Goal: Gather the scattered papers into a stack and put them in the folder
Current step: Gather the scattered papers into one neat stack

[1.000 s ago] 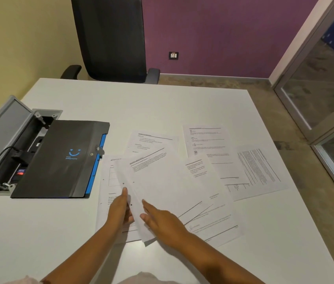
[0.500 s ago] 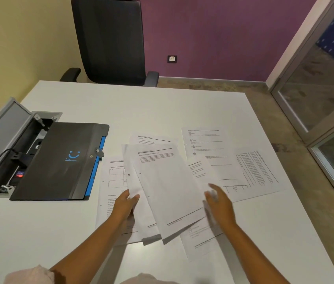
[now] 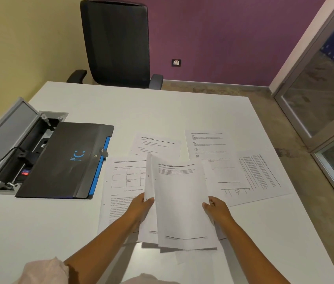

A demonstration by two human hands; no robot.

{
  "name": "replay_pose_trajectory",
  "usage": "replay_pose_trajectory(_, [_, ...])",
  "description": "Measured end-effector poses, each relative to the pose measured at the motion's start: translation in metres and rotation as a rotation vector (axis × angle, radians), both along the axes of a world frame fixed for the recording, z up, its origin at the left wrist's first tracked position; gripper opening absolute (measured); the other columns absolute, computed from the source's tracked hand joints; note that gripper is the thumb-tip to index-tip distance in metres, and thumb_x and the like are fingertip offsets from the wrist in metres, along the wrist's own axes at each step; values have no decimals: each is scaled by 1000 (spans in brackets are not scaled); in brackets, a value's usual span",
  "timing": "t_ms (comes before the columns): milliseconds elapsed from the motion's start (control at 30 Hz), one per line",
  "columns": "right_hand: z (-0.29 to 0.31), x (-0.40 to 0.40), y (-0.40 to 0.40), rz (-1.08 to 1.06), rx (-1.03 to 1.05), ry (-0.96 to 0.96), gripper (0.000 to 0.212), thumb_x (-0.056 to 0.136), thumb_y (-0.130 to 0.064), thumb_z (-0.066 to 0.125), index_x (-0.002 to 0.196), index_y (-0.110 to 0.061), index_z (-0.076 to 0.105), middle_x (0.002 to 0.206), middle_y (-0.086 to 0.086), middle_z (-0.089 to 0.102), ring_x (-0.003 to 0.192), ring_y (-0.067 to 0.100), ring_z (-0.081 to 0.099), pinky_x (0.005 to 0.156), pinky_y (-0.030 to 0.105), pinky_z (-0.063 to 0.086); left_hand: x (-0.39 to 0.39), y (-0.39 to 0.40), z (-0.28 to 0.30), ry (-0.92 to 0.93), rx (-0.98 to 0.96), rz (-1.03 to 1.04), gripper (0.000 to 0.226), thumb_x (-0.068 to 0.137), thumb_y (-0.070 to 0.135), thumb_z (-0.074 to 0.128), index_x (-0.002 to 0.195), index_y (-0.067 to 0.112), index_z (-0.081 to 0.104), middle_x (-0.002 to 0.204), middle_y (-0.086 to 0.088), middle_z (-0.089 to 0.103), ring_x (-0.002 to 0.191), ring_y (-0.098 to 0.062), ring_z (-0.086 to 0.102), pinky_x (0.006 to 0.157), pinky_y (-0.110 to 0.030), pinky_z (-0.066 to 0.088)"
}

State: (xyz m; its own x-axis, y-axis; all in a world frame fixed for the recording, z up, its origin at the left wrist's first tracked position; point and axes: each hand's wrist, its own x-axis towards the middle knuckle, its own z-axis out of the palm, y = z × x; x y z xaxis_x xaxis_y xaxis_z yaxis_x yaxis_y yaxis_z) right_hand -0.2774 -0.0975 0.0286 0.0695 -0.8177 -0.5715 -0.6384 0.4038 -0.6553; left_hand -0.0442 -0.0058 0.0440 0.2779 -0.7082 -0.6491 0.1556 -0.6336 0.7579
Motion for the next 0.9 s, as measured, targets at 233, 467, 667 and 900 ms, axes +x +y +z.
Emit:
replay_pose_trajectory(233, [6,0,-1,-70,159,-172,44,89,-29,61,125,-5,54,113,1,59,97,19,56,90,26,43,5,-4,3,0,-75,-62,32,90,17,54,122,16,57,121,-5,64,107,-24,62,93,-41,50])
replay_pose_trajectory(467, [4,-2,7,-189,173,-355,23,78,-35,72,93,-28,56,85,-9,64,82,8,62,81,27,52,9,-8,12,257,-171,12,32,85,21,62,116,14,61,109,-8,71,97,-25,69,77,-36,56])
replay_pose_trajectory(667, [42,5,-1,-182,-177,-474,19,82,-25,70,99,-27,62,99,-6,69,92,8,65,82,27,53,6,-21,39,-141,-342,175,38,97,31,39,130,14,48,113,13,53,105,-9,46,95,-25,32])
replay_pose_trajectory(900, [62,2,0,-142,-308,-556,23,77,-16,73,93,-31,64,92,-15,70,81,-1,68,61,11,52,1,-37,57,-247,-475,115,45,89,26,56,132,17,45,116,5,54,104,-15,51,88,-30,44])
